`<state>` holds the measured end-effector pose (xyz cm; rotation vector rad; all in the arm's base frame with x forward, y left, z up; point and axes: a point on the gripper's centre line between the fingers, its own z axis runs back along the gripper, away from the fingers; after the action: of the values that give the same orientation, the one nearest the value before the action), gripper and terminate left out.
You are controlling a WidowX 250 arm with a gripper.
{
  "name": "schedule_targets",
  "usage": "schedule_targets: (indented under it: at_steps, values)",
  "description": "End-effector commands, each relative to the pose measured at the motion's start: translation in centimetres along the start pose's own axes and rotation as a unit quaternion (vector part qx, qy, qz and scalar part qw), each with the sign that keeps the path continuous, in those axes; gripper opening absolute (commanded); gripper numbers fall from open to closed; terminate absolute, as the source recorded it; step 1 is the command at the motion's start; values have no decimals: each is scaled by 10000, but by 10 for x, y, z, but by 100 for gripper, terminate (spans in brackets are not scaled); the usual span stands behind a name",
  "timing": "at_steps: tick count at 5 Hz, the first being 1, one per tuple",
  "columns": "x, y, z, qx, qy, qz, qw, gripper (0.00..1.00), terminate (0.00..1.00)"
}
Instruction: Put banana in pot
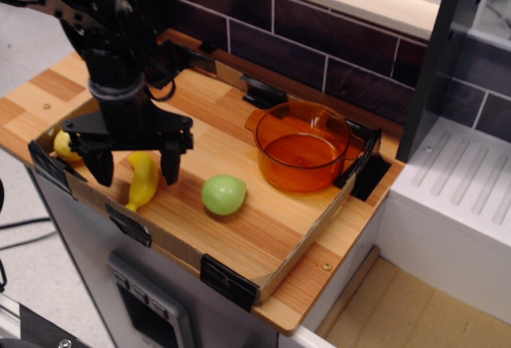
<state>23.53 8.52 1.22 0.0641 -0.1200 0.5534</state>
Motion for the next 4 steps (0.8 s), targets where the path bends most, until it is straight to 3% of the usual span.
schedule_targets:
  at_steps: [1, 2, 4]
  values:
    - [3, -1, -6, -13, -217, 237, 9995, 100, 0]
    - [5, 0, -6, 40, -43, 369, 9993, 0, 0]
    - [29, -4, 26, -82, -161, 771, 9969, 0, 0]
